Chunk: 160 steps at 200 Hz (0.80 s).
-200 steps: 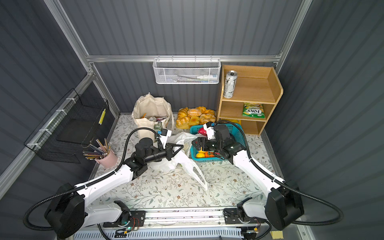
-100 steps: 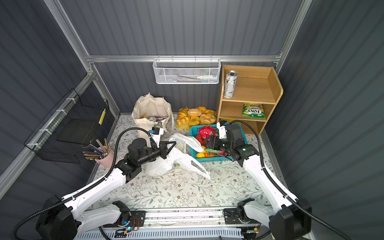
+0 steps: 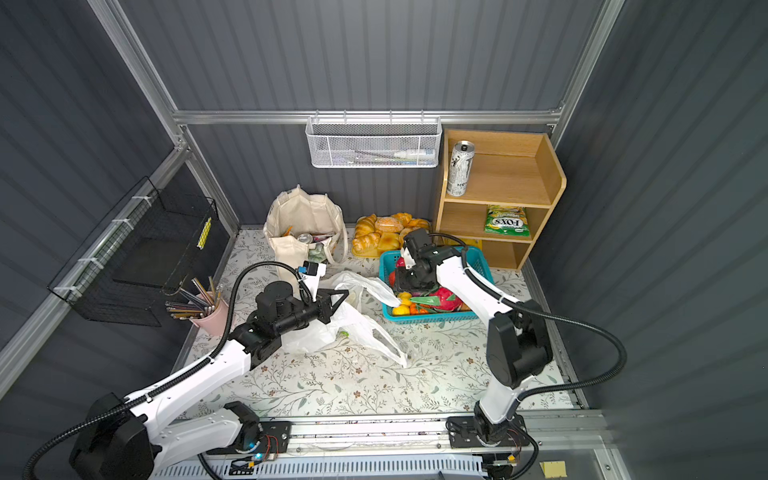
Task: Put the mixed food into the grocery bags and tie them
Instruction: 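Lower the right gripper into the basket onto a yellow lemon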
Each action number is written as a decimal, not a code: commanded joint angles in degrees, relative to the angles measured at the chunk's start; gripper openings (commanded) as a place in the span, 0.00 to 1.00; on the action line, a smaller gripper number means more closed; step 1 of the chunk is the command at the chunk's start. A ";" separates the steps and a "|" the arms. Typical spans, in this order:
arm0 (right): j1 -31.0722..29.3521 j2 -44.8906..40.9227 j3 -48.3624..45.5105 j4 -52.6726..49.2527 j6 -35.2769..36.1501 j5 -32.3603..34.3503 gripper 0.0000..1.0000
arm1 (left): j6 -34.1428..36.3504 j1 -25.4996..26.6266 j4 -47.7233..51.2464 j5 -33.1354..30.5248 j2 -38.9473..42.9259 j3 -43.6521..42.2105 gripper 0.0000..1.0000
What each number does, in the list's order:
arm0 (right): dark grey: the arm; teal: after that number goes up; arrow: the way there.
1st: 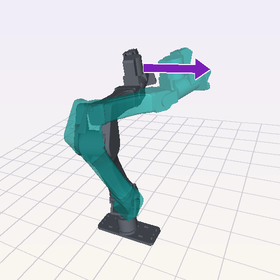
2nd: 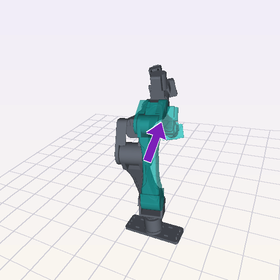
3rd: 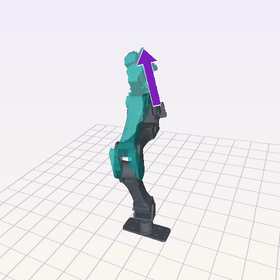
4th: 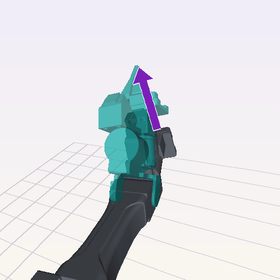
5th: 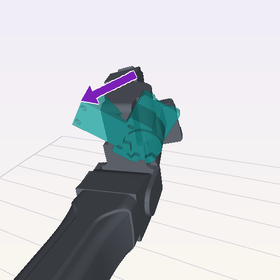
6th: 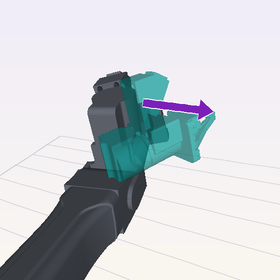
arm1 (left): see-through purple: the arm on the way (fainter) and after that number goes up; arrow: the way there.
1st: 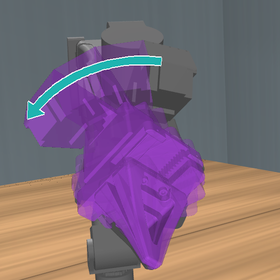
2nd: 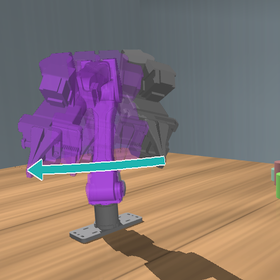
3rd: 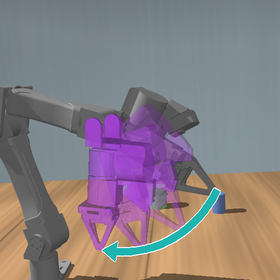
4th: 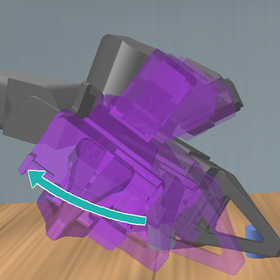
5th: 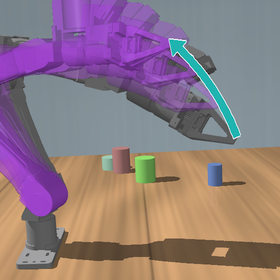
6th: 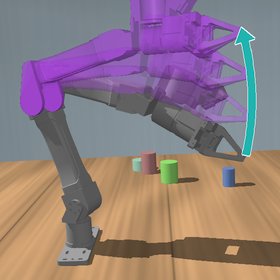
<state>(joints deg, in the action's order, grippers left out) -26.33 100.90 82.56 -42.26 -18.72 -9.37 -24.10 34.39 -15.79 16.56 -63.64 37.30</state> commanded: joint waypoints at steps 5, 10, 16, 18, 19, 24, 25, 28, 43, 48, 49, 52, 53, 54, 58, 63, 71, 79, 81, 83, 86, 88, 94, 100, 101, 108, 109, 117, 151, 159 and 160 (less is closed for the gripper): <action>-0.15 3.59 0.71 -6.33 1.77 4.72 0.53 | 1.77 -0.47 -0.29 1.09 1.37 -0.74 0.00; -0.18 3.91 0.39 -6.35 1.68 5.12 0.53 | 1.86 -0.47 -0.22 1.02 1.48 -0.79 0.00; -0.17 4.35 -0.02 -6.26 1.52 5.58 0.53 | 1.88 -0.51 -0.20 1.02 1.58 -0.82 0.00; -0.14 4.42 -0.12 -6.19 1.41 5.78 0.53 | 1.89 -0.50 -0.16 1.07 1.54 -0.80 0.00; -0.18 4.54 -0.17 -6.22 1.41 5.86 0.53 | 1.92 -0.53 -0.14 1.09 1.52 -0.81 0.00; -0.17 4.69 -0.49 -6.06 1.33 6.19 0.54 | 2.02 -0.55 -0.05 1.11 1.61 -0.82 0.00; -0.19 4.76 -0.57 -6.02 1.28 6.28 0.54 | 2.07 -0.55 -0.04 1.11 1.60 -0.82 0.00; -0.17 4.85 -0.78 -5.87 1.24 6.44 0.55 | 2.11 -0.55 -0.03 1.15 1.54 -0.82 0.00; -0.20 5.71 -1.18 -5.08 0.81 5.80 0.61 | 2.12 -0.60 -0.20 1.50 1.46 -0.94 0.00; -0.29 6.02 -0.95 -5.00 0.74 5.55 0.63 | 2.12 -0.64 -0.20 1.62 1.34 -0.83 0.00; -0.34 6.08 -0.93 -4.97 0.72 5.57 0.63 | 2.12 -0.64 -0.20 1.63 1.33 -0.83 0.00; -0.36 6.35 -0.80 -4.93 0.70 5.55 0.64 | 2.12 -0.64 -0.20 1.64 1.33 -0.78 0.00; -0.42 6.42 -0.72 -4.89 0.70 5.57 0.65 | 2.12 -0.64 -0.20 1.64 1.33 -0.80 0.00; -0.41 6.51 -0.69 -4.83 0.66 5.58 0.65 | 2.12 -0.64 -0.20 1.64 1.33 -0.81 0.00; -0.60 6.84 -0.40 -4.84 0.71 5.61 0.67 | 2.04 -0.64 -0.23 1.70 1.30 -0.81 0.00; -0.75 7.46 0.06 -5.03 0.75 5.59 0.68 | 1.98 -0.64 -0.37 1.72 1.26 -0.91 0.00; -1.15 8.47 0.99 -5.45 0.94 5.77 0.69 | 1.94 -0.64 -0.55 1.72 1.23 -0.89 0.00; -1.48 9.53 1.81 -5.86 1.09 5.94 0.70 | 1.82 -0.64 -0.71 1.68 1.32 -0.89 0.00; -1.56 9.78 2.03 -6.02 1.13 5.94 0.70 | 1.83 -0.64 -0.73 1.71 1.30 -0.91 0.00; -1.59 10.07 2.30 -6.11 1.18 6.03 0.70 | 1.79 -0.62 -0.75 1.68 1.29 -0.93 0.00; -1.73 10.51 2.60 -6.28 1.22 5.88 0.70 | 1.71 -0.64 -0.77 1.70 1.31 -0.91 0.00; -1.82 10.75 2.78 -6.39 1.29 5.99 0.70 | 1.65 -0.64 -0.81 1.72 1.30 -0.87 0.00; -1.98 11.65 3.31 -6.84 1.47 6.18 0.70 | 1.60 -0.64 -0.91 1.72 1.38 -0.88 0.00; -2.23 12.42 3.70 -7.03 1.56 6.69 0.70 | 1.52 -0.64 -0.91 1.72 1.33 -0.84 0.00; -2.23 12.54 3.77 -7.08 1.57 6.80 0.70 | 1.51 -0.64 -0.91 1.72 1.37 -0.88 0.00; -2.44 13.41 4.15 -7.41 1.66 7.39 0.70 | 1.51 -0.64 -0.91 1.65 1.49 -0.91 0.00; -2.43 13.51 4.21 -7.49 1.67 7.45 0.70 | 1.51 -0.64 -0.91 1.64 1.50 -0.96 0.00; -2.58 14.40 4.56 -7.63 1.83 7.92 0.70 | 1.42 -0.65 -0.91 1.64 1.52 -1.00 0.00; -2.64 16.98 4.72 -7.98 2.83 11.18 0.69 | 1.07 -0.64 -1.00 1.55 1.51 -0.83 0.00; -2.63 17.28 4.66 -8.12 3.19 12.35 0.67 | 1.07 -0.68 -1.00 1.55 1.40 -0.70 0.00; -2.61 17.34 4.64 -8.11 3.22 12.57 0.67 | 1.07 -0.62 -1.00 1.55 1.36 -0.68 0.00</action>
<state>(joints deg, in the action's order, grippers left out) -29.32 113.62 88.36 -48.18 -15.94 -0.60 -23.35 34.02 -15.84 17.15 -63.22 37.08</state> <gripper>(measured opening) 0.684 0.047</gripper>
